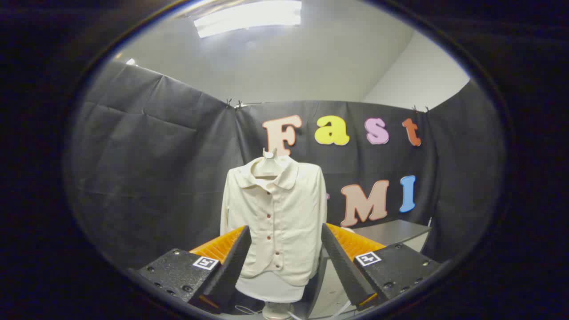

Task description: Iron the clothes twice with a garment steamer, once on the left side and once on the right side.

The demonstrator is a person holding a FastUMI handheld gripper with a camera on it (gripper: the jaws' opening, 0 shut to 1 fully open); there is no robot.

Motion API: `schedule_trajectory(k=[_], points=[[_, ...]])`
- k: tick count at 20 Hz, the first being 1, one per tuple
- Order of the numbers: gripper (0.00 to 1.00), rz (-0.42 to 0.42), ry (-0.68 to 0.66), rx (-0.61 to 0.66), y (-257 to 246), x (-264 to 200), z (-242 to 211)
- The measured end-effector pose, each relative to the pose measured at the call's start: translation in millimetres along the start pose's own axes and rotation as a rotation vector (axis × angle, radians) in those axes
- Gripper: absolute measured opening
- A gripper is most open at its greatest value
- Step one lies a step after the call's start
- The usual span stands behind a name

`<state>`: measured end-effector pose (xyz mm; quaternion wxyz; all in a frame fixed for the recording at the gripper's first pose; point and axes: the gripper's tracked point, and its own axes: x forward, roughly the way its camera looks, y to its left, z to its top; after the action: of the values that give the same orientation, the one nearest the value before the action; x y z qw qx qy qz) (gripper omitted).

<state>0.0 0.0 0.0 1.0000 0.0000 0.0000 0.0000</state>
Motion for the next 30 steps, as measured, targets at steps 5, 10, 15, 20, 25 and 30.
schedule_trajectory(k=[5, 10, 15, 20, 25, 30], points=[[0.96, -0.017, 0.034, 0.058, -4.0, -0.7, -8.6], [0.96, -0.023, 0.041, 0.023, -4.4, -3.2, -12.5], [0.96, -0.033, 0.045, 0.025, -8.0, -1.2, -13.4], [0.96, -0.041, 0.073, 0.033, -7.2, -1.4, -30.2], [0.96, -0.031, 0.088, 0.025, 6.8, -7.3, -40.7], [0.96, -0.027, 0.157, -0.011, 14.8, -21.6, -79.0]])
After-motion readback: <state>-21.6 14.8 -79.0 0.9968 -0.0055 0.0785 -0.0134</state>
